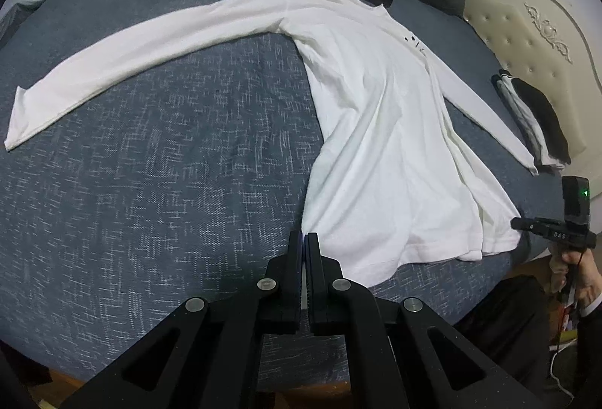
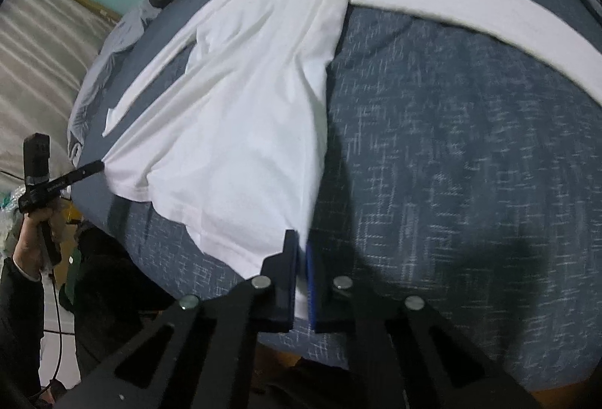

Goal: Fold clothes

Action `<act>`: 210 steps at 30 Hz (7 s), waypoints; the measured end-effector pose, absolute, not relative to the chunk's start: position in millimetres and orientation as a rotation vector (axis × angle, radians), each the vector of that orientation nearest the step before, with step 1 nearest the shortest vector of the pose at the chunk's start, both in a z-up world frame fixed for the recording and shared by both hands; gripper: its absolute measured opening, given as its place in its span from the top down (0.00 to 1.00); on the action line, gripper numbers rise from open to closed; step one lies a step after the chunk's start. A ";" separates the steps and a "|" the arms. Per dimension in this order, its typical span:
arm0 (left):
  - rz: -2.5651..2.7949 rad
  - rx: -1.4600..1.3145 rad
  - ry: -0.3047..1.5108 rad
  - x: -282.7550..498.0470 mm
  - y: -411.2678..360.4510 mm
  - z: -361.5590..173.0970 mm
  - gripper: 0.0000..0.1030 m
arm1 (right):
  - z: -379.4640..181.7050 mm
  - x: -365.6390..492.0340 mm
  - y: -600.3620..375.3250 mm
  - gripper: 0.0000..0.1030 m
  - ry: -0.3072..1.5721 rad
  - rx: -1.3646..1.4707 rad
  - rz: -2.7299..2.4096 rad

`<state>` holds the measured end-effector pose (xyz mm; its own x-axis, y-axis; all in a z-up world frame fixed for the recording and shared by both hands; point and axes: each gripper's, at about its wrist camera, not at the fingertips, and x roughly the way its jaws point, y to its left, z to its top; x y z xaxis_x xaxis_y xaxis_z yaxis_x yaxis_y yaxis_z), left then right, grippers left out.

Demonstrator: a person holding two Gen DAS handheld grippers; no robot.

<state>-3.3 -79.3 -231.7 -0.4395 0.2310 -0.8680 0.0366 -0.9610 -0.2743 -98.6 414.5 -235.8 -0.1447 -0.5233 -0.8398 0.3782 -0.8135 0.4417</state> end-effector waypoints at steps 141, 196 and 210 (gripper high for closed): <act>2.386 -1.727 -0.400 30.7 -83.3 -271.4 0.70 | -219.5 -65.8 530.9 0.96 -0.138 1.484 -2.319; 2.614 -1.526 -0.492 -66.2 -96.2 -234.0 0.81 | -201.2 -157.7 487.7 0.66 -0.383 1.415 -2.270; 2.600 -1.529 -0.538 -209.2 -94.5 -268.6 0.70 | -239.7 -282.1 424.7 0.62 -0.422 1.453 -2.225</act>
